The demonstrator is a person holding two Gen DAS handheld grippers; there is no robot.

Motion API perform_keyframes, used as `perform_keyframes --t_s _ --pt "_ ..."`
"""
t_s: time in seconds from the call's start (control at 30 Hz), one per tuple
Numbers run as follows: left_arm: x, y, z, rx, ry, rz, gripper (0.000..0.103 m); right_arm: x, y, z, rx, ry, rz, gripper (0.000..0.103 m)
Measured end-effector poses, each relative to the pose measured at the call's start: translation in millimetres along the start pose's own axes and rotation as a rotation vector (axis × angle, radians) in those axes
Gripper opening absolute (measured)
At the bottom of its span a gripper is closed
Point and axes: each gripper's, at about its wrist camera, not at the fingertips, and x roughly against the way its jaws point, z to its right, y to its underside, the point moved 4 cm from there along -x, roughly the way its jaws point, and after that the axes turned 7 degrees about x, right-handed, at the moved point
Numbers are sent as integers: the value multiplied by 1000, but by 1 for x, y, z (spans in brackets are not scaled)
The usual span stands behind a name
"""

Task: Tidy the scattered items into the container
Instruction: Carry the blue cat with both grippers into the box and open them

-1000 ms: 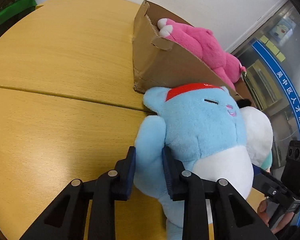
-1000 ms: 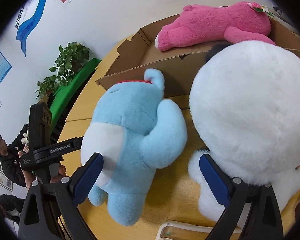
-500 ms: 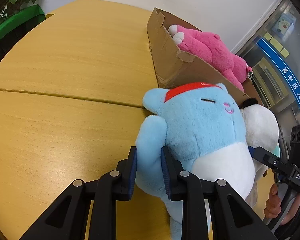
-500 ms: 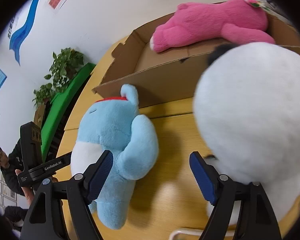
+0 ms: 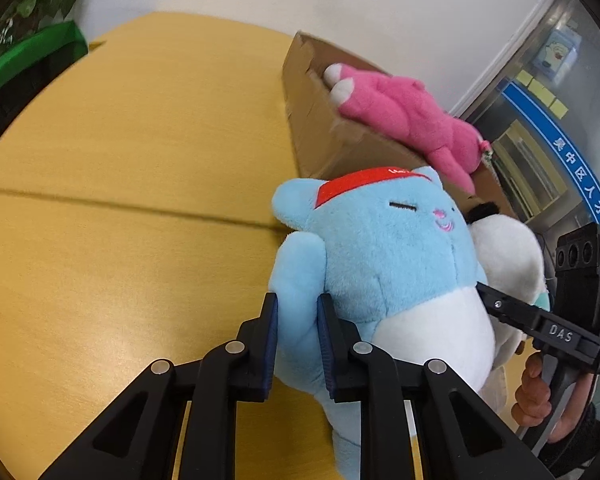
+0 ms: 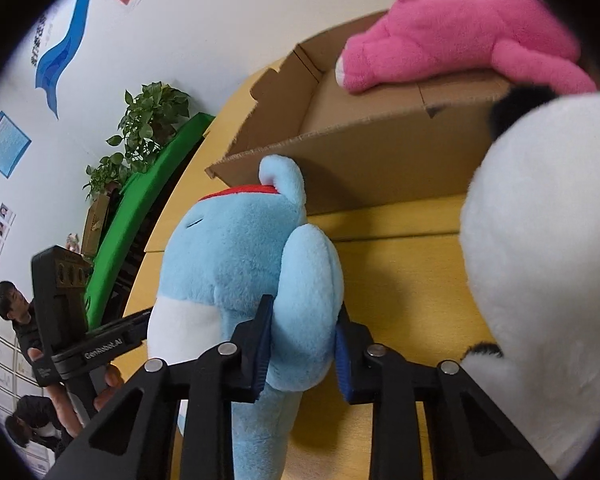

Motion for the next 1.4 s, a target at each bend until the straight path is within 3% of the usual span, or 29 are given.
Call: perform_keyframes --t_s 0.17,0.3,0.4,0.5,0.57,0.63,0.8,1.0,1.13,1.23,1.3,1.37,1.4 --pt "50 -53 44 -43 69 170 17 43 -43 -14 53 -9 132 25" --pt "62 -115 90 -133 51 254 17 73 -101 -20 129 15 240 25" --pt "44 -160 116 -183 29 275 17 82 -150 -11 150 73 305 25" --pt "7 -196 126 -173 33 268 17 77 -189 10 135 141 362 25" --pt "-28 -210 127 -183 -10 237 17 66 -205 26 98 173 368 25" --pt "-65 -216 120 -184 -75 181 17 41 -211 44 57 208 320 25" --pt "-129 -204 77 -94 -171 27 17 -32 -183 76 15 239 102 24" --pt "-143 -194 65 -105 -273 4 18 -88 -166 70 92 305 -98 25" --pt "-148 -190 78 -134 -310 -2 30 -88 -164 79 64 302 -111 33" --pt "-138 -185 87 -132 -293 8 38 -70 -162 89 25 329 -86 53" --pt "-118 -183 91 -124 -248 49 56 -47 -158 90 7 302 -45 77" --pt "-82 -179 99 -118 -230 151 89 -15 -158 80 37 348 30 81" --pt "-65 -177 104 -113 -223 200 93 4 -159 70 76 400 78 81"
